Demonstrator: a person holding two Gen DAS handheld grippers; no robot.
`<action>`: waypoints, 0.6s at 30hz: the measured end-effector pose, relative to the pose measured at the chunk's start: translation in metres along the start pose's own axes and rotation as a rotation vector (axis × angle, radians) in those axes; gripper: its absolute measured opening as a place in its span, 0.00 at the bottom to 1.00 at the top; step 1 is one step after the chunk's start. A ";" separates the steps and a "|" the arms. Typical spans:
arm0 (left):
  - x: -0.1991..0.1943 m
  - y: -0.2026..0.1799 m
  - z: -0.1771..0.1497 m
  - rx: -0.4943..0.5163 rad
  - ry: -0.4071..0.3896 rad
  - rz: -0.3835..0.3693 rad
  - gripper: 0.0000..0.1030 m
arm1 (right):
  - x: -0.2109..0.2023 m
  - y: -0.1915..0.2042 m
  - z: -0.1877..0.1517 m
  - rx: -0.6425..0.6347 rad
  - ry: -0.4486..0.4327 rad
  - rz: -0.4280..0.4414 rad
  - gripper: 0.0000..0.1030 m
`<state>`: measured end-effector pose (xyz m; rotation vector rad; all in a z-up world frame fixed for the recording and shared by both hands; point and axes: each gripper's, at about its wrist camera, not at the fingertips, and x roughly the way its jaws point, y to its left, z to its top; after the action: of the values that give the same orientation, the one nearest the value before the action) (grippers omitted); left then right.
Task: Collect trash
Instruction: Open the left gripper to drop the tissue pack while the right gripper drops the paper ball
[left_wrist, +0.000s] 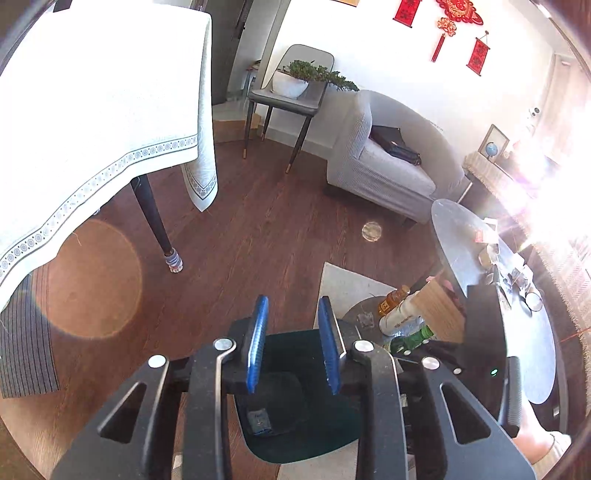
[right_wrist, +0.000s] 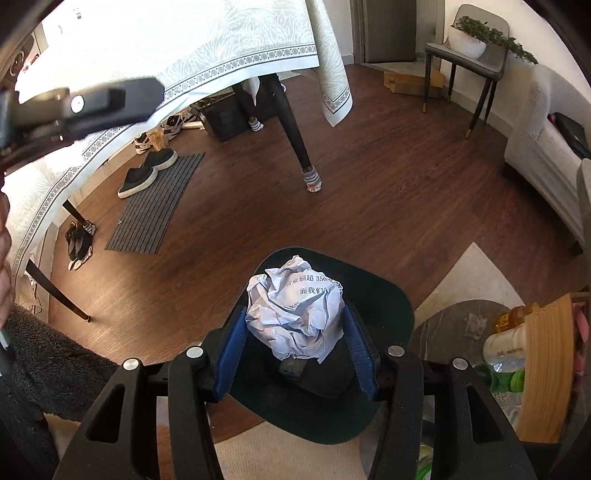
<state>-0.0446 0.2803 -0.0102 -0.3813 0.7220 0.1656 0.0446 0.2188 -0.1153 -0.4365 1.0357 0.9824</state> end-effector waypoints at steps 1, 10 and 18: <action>-0.002 0.000 0.002 -0.001 -0.008 -0.001 0.25 | 0.004 0.002 -0.001 -0.001 0.011 0.006 0.52; -0.019 -0.002 0.019 -0.021 -0.065 -0.016 0.22 | 0.036 0.016 -0.012 -0.022 0.102 0.034 0.55; -0.028 -0.011 0.028 -0.014 -0.098 -0.028 0.22 | 0.043 0.025 -0.021 -0.052 0.142 0.042 0.62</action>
<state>-0.0456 0.2802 0.0309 -0.3934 0.6193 0.1618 0.0197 0.2370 -0.1594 -0.5352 1.1530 1.0283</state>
